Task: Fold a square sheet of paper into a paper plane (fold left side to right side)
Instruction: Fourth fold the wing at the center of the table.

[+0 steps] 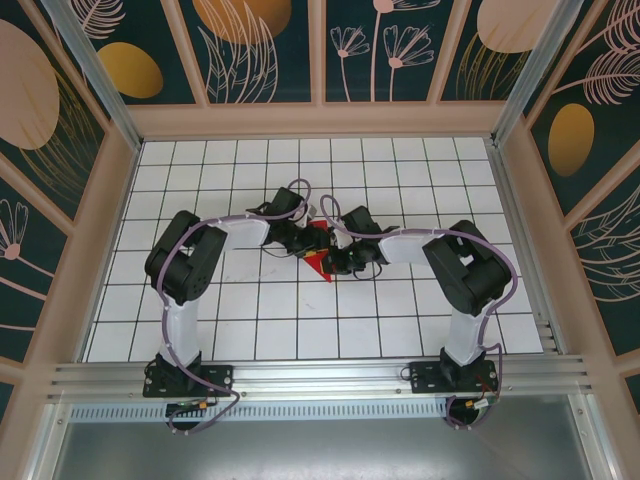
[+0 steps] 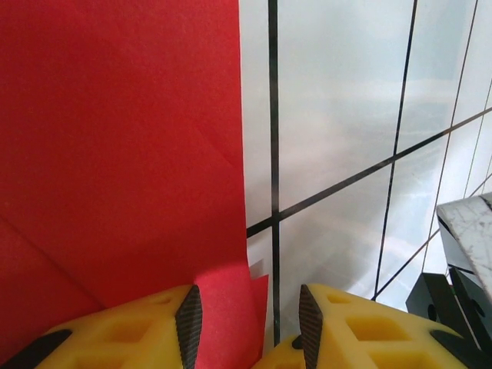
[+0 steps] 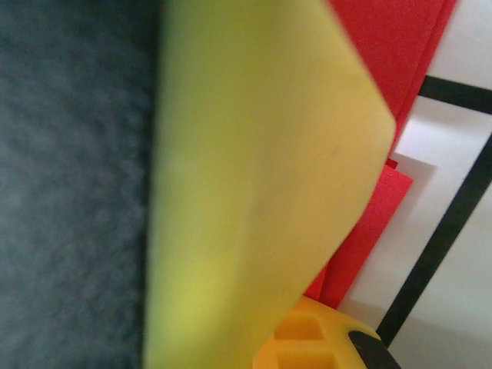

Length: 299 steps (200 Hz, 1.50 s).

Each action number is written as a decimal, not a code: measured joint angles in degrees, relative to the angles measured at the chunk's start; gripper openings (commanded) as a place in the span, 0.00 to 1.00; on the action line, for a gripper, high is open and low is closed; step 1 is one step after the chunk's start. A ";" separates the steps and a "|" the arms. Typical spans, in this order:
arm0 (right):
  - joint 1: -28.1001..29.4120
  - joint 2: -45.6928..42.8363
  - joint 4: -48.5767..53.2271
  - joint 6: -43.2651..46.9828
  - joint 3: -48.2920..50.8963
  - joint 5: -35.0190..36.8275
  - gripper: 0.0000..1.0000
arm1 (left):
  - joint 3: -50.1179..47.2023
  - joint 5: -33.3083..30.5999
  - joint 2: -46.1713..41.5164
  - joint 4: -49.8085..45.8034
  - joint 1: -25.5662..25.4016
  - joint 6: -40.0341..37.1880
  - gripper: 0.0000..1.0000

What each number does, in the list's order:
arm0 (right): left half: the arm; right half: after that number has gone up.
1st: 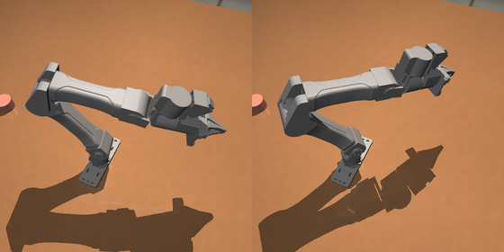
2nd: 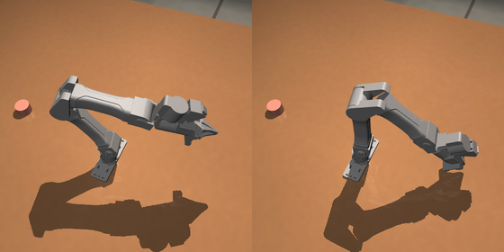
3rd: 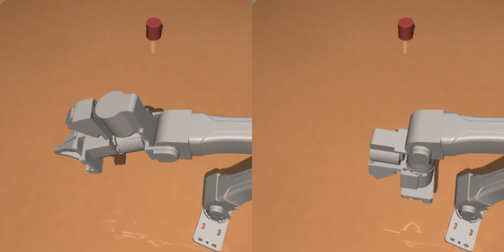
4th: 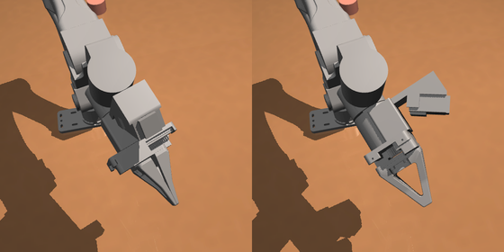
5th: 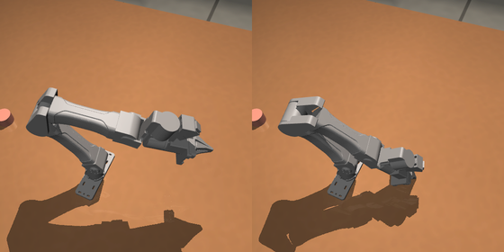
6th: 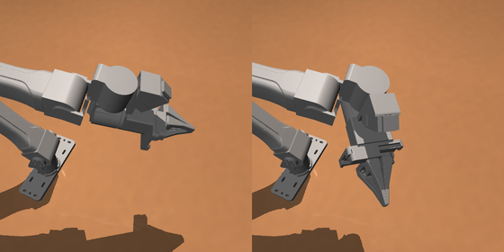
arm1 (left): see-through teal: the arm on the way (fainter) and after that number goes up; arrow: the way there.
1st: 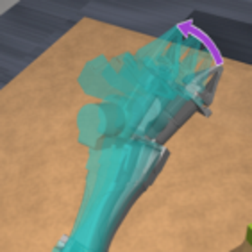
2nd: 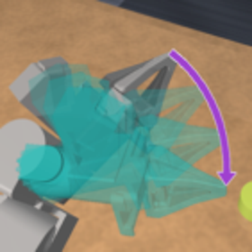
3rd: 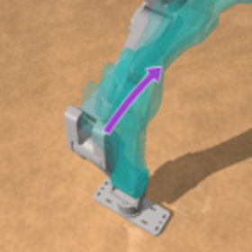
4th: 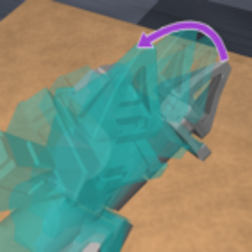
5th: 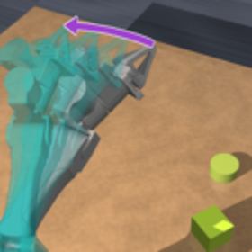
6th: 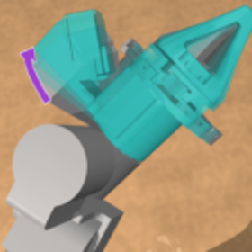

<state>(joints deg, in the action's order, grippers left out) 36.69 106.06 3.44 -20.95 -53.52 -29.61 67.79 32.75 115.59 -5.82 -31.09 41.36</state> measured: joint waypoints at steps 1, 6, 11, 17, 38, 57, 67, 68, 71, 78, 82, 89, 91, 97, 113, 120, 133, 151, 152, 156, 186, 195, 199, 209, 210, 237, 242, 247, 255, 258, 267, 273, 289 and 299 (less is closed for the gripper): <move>0.00 0.00 0.00 0.00 0.02 0.00 0.00 | 0.04 0.00 0.02 -0.02 0.04 -0.02 0.42; 0.00 0.00 -0.02 0.00 0.02 0.00 0.00 | 0.42 0.22 0.24 -0.33 0.26 -0.20 0.42; 0.00 0.00 -0.02 0.00 0.04 0.00 0.00 | 0.81 0.33 0.52 -0.52 0.57 -0.37 0.42; 0.00 0.00 -0.02 0.00 0.04 0.00 0.00 | 1.36 0.42 0.87 -0.70 1.03 -0.61 0.42; 0.00 0.00 -0.02 0.00 0.07 -0.02 0.00 | 4.66 1.44 3.04 -2.21 3.54 -1.44 0.43; 0.00 0.00 -0.02 0.00 0.09 -0.02 0.00 | 8.15 2.86 5.27 -3.76 5.66 -2.12 0.43; 0.00 0.00 -0.09 0.00 0.17 -0.04 0.00 | 10.19 3.52 6.54 -4.98 6.56 -2.36 0.43; 0.00 0.00 -0.09 0.00 0.17 -0.04 0.00 | 10.32 3.56 6.62 -5.05 6.62 -2.38 0.43; 0.00 0.00 -0.09 0.00 0.17 -0.04 0.00 | 10.93 3.78 7.02 -5.42 6.82 -2.43 0.43; 0.00 0.00 -0.09 -0.02 0.17 -0.04 0.00 | 12.28 4.33 7.82 -6.47 7.28 -2.69 0.43; 0.00 0.00 -0.09 0.00 0.17 -0.04 0.00 | 13.00 4.72 8.22 -7.19 7.48 -2.78 0.43; 0.00 0.00 -0.11 0.00 0.17 -0.04 0.00 | 14.03 4.85 8.76 -8.15 7.69 -3.04 0.43; 0.00 0.00 -0.11 -0.02 0.17 -0.04 0.00 | 14.29 4.87 8.92 -8.33 7.76 -3.13 0.43; 0.00 0.00 -0.11 -0.02 0.17 -0.04 0.00 | 14.84 4.94 9.22 -8.68 7.96 -3.34 0.43; 0.00 0.00 -0.15 -0.02 0.17 -0.20 0.00 | 15.91 5.66 9.94 -8.94 8.76 -3.87 0.44; 0.00 0.00 -0.17 0.00 0.17 -0.22 0.00 | 16.37 6.01 10.25 -8.98 9.20 -4.11 0.45; 0.00 0.00 -0.20 0.00 0.15 -0.24 0.00 | 17.62 6.36 10.97 -9.05 9.92 -4.74 0.46; 0.00 0.00 -0.24 0.00 0.15 -0.31 0.00 | 20.11 6.93 12.46 -9.42 10.99 -5.95 0.47; 0.00 0.00 -0.24 0.00 0.15 -0.31 0.00 | 20.20 6.93 12.52 -9.44 11.04 -5.97 0.47; 0.00 0.00 -0.24 0.00 0.15 -0.33 0.00 | 20.83 7.04 12.92 -9.44 11.28 -6.25 0.47; 0.00 0.00 -0.33 -0.02 0.15 -0.42 0.00 | 24.57 8.92 15.28 -10.99 12.63 -6.93 0.47; 0.00 0.00 -0.37 -0.02 0.15 -0.44 0.00 | 24.81 9.01 15.32 -11.13 12.76 -7.37 0.48; 0.00 -0.02 -0.42 -0.02 0.15 -0.46 0.00 | 24.90 8.79 15.32 -11.04 12.87 -7.61 0.49; 0.00 -0.07 -0.48 -0.07 0.15 -0.46 0.01 | 25.03 8.22 15.28 -10.54 13.42 -8.33 0.50; 0.00 -0.09 -0.48 -0.07 0.13 -0.46 0.01 | 25.03 8.11 15.19 -10.47 13.53 -8.48 0.50; 0.04 -0.52 0.24 -0.44 -0.13 -0.42 0.12 | 23.89 5.44 12.20 -9.68 16.46 -10.19 0.52; 0.04 -0.61 0.81 -0.46 -0.24 -0.39 0.14 | 22.99 4.90 10.69 -9.40 17.05 -10.38 0.52; 0.04 -0.81 1.44 -0.39 -0.39 -0.28 0.16 | 22.10 4.39 9.16 -9.16 17.49 -10.56 0.52; 0.04 -1.14 2.25 -0.39 -0.70 -0.17 0.21 | 20.06 3.54 5.86 -8.57 18.25 -10.78 0.52; 0.04 -1.36 2.58 -0.63 -0.85 -0.11 0.23 | 19.23 3.23 4.42 -8.41 18.43 -10.80 0.52; -0.02 -2.21 3.41 -0.39 -1.42 0.26 0.28 | 16.85 2.56 0.70 -7.58 18.71 -10.95 0.52; -0.17 -2.99 3.65 -0.46 -1.81 0.44 0.31 | 15.23 2.45 -1.88 -6.99 18.73 -10.91 0.52; -0.98 -5.88 3.63 -0.09 -3.06 1.27 0.38 | 9.29 2.56 -8.72 -3.56 18.43 -10.43 0.52; -2.08 -8.11 3.43 -0.04 -3.91 1.95 0.40 | 4.96 3.26 -12.11 -0.96 18.10 -9.42 0.52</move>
<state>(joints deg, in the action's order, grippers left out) 34.61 97.95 6.87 -20.99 -57.43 -27.66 72.75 36.01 103.48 -6.79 -12.99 31.94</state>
